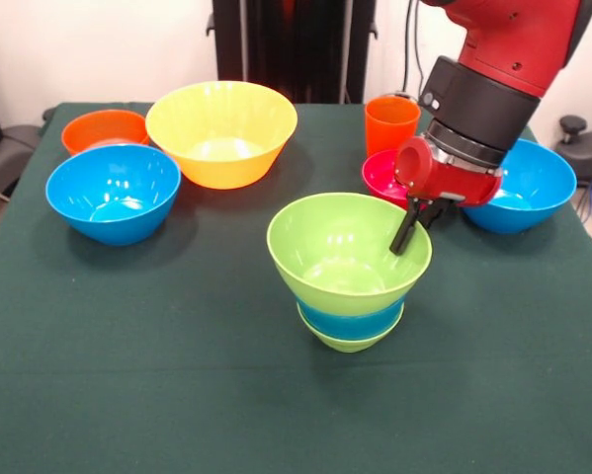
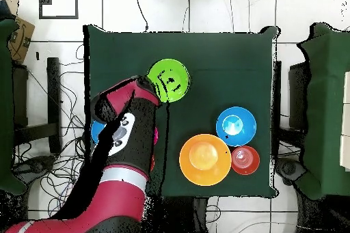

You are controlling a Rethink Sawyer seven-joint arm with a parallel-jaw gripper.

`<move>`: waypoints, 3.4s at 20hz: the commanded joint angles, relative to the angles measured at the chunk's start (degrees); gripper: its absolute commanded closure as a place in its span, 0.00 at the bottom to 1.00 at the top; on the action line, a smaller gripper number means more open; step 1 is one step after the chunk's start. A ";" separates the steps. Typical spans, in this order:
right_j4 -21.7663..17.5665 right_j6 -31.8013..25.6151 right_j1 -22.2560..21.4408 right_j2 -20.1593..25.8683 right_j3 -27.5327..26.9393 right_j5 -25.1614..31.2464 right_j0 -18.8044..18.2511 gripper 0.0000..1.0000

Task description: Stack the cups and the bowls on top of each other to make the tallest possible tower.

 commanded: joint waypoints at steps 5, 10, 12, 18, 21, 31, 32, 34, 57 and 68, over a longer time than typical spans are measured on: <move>1.20 2.76 -1.85 6.55 2.61 1.64 -1.19 1.00; 1.13 3.13 -1.77 6.43 2.67 1.29 -0.92 1.00; 1.12 3.10 -1.84 6.49 2.81 1.22 -0.93 1.00; 1.25 3.08 -1.95 6.60 2.85 1.31 -1.06 1.00; 1.53 2.19 -2.61 7.12 3.22 2.47 -1.32 1.00; 1.60 1.55 -2.88 7.56 2.81 3.85 -1.40 1.00; 1.63 1.39 -2.90 7.67 2.79 4.12 -1.47 1.00; 1.61 1.08 -2.93 7.79 2.74 4.75 -1.50 0.00; 3.62 -2.20 -10.14 7.70 4.16 13.75 -3.10 0.00; 4.54 -5.23 -14.54 9.66 6.27 17.83 -5.31 0.00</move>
